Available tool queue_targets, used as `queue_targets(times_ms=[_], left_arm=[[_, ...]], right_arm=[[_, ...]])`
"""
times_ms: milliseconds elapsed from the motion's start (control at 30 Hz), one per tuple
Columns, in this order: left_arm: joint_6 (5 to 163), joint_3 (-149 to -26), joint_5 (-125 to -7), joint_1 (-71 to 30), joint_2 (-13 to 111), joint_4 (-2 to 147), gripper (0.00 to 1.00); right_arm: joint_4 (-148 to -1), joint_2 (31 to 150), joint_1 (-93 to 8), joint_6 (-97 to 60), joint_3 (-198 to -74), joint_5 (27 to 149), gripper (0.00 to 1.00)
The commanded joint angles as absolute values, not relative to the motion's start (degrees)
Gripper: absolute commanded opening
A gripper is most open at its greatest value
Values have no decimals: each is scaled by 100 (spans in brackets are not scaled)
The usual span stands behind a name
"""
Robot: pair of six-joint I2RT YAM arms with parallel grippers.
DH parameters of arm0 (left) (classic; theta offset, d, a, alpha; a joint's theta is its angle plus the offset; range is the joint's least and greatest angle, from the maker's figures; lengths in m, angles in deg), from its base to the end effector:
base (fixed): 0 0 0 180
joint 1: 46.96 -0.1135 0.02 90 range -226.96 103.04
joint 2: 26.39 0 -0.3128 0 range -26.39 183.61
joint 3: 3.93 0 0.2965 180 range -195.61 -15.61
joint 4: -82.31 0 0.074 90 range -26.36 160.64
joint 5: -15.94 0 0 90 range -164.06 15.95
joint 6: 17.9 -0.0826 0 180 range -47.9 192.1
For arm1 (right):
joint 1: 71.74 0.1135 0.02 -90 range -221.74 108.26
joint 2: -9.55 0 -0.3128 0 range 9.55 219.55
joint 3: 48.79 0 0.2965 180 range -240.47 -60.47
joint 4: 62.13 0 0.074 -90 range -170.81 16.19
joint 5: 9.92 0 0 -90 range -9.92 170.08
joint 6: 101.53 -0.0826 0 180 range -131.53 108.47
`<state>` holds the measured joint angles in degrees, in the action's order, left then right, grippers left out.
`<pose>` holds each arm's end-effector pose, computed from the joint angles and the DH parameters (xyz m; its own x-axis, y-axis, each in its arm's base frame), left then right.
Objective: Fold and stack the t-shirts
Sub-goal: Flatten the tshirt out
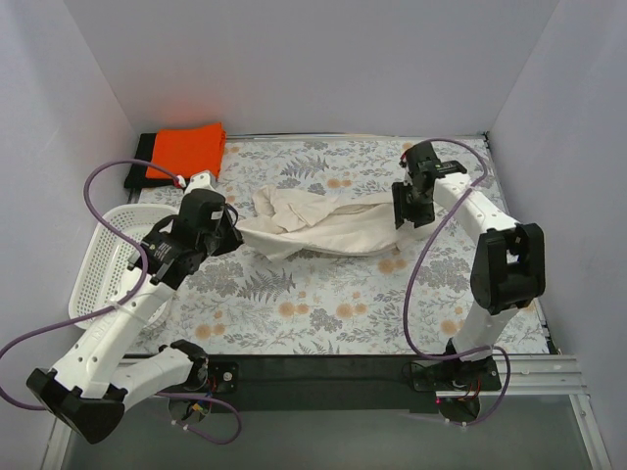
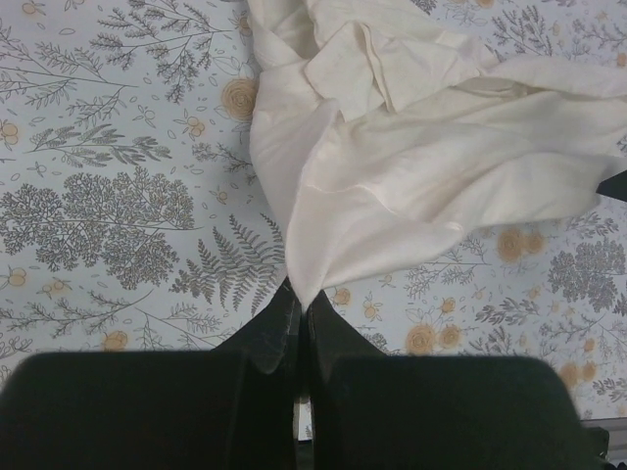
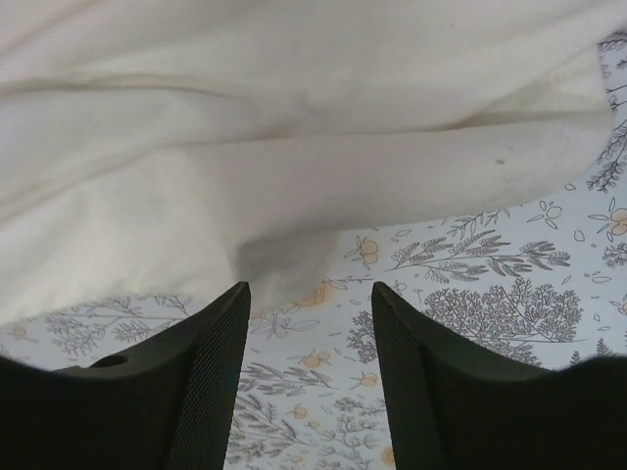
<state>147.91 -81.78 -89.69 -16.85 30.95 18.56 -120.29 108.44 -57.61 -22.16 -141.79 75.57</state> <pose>0.2194 -0.1015 0.3755 -0.4490 -0.8189 -0.3575 -0.4977 0.5615 -0.6610 0.4202 0.0991 0.2515 -0.8957 -0.0359 -0.4431 -0.0455 0.9989 0.0112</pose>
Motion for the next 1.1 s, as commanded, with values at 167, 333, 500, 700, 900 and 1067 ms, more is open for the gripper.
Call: queue_targets(times_ms=[167, 333, 500, 700, 900, 1067], left_arm=[[14654, -8293, -9294, -1716, 3153, 1992, 0], [14575, -8258, -9216, -1725, 3250, 2142, 0], [14575, -8109, -9049, -1725, 3258, 2370, 0], [14645, -7994, -8961, -1716, 3267, 2502, 0], [14707, -7898, -9005, -1716, 3241, 2581, 0], [14733, -7836, -9023, -1716, 3215, 2643, 0]], right_arm=[[-10961, 10281, -6644, -2479, -13031, 8294, 51], [-9536, 9920, -7303, -3006, -11946, 9176, 48], [-8710, 10130, -7393, -3236, -11392, 9238, 46], [-7830, 10561, -7455, -3262, -11259, 9528, 49], [-7460, 10877, -7472, -2973, -11382, 9888, 47], [-7723, 10624, -7534, -2832, -11487, 9775, 7]])
